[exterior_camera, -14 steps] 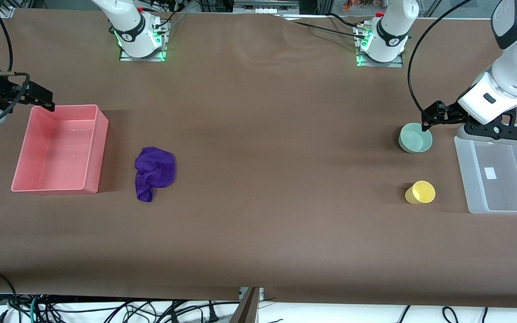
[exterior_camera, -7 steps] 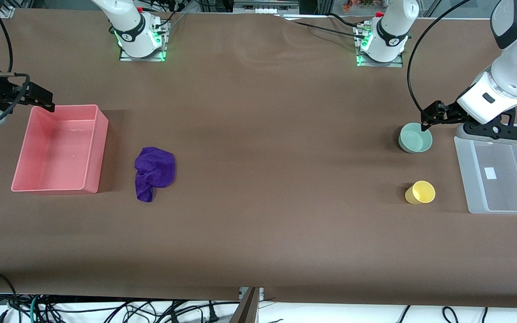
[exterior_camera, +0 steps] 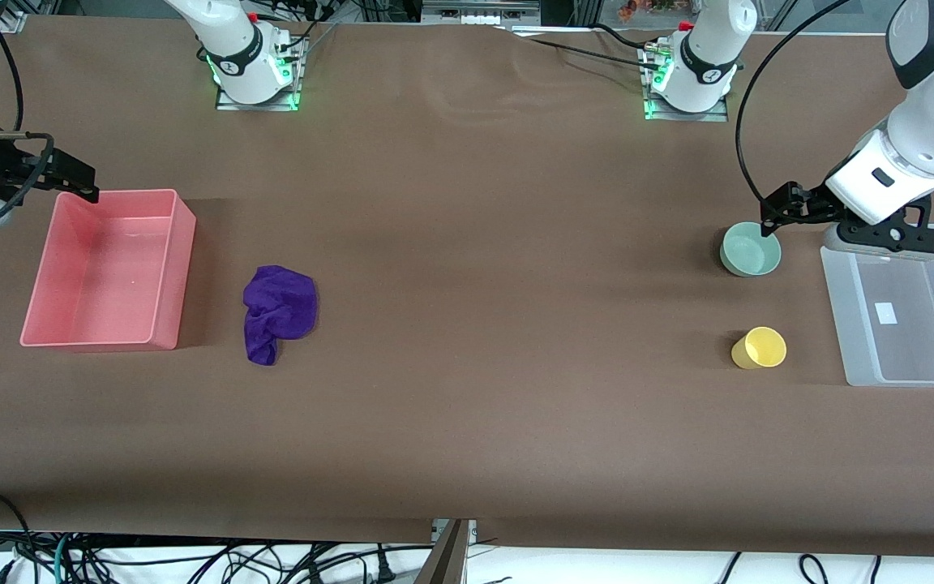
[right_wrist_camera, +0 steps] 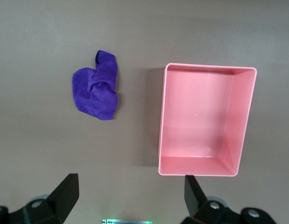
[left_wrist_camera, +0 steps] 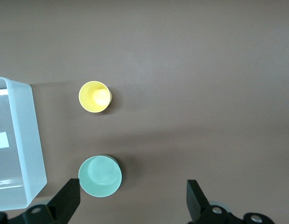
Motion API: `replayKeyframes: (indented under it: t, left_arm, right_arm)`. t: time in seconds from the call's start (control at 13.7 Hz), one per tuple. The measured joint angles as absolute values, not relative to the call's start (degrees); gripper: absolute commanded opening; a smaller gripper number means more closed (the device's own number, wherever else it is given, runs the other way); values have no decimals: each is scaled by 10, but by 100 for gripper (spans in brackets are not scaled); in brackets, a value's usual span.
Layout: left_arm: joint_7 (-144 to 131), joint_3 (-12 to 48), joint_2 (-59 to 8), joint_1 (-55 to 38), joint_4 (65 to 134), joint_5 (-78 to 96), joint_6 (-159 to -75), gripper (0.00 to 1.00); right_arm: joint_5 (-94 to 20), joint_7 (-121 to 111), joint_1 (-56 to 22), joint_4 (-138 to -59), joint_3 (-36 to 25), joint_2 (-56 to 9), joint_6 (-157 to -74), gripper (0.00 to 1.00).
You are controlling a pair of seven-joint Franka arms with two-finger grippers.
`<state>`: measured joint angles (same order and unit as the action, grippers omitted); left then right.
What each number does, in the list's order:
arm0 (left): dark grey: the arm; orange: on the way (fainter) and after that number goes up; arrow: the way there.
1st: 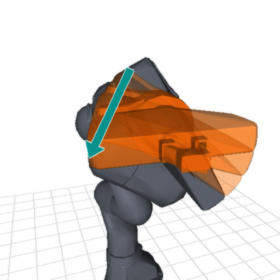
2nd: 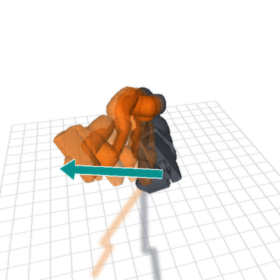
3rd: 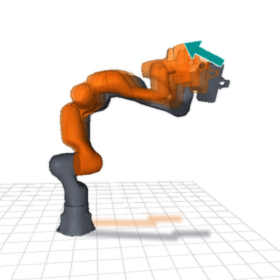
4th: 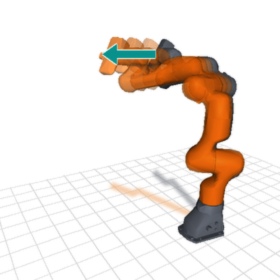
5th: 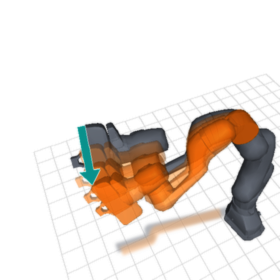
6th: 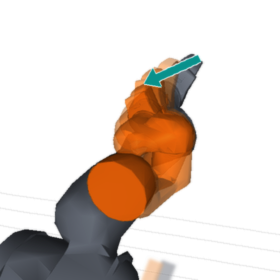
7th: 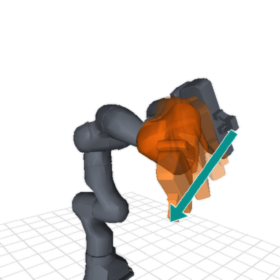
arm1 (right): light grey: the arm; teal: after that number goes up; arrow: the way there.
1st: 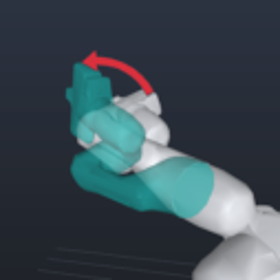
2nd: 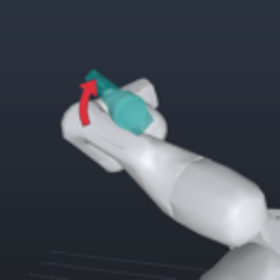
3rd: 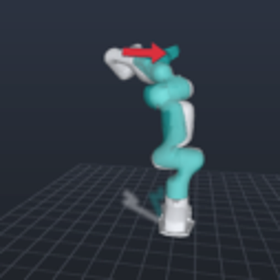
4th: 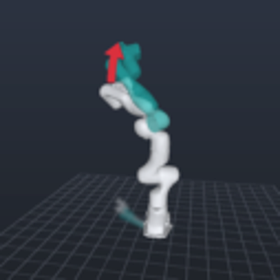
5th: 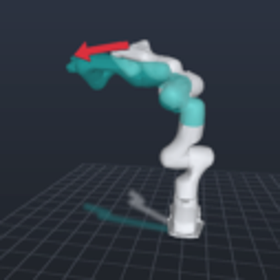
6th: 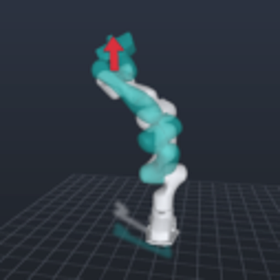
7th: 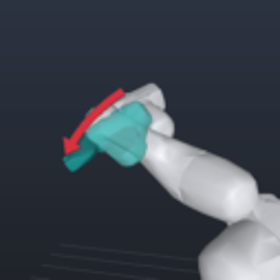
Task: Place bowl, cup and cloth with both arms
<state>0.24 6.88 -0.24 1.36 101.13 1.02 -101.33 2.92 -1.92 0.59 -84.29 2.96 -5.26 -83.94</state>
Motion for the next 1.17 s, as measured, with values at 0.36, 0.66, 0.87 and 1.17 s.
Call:
replayKeyframes:
  t: [0.36, 0.66, 0.87, 1.17]
  left_arm:
    - [2, 67, -2, 14, 1011, 10, -1009, 100]
    - [2, 67, -2, 14, 1011, 10, -1008, 100]
    - [2, 67, -2, 14, 1011, 10, -1008, 100]
    - [2, 67, -2, 14, 1011, 10, -1008, 100]
  right_arm:
    - [29, -19, 6, -843, 30, -54, -840, 100]
    - [29, -19, 6, -843, 30, -58, -842, 100]
    - [29, -19, 6, -843, 30, -63, -843, 100]
    - [29, -19, 6, -844, 30, -100, -867, 100]
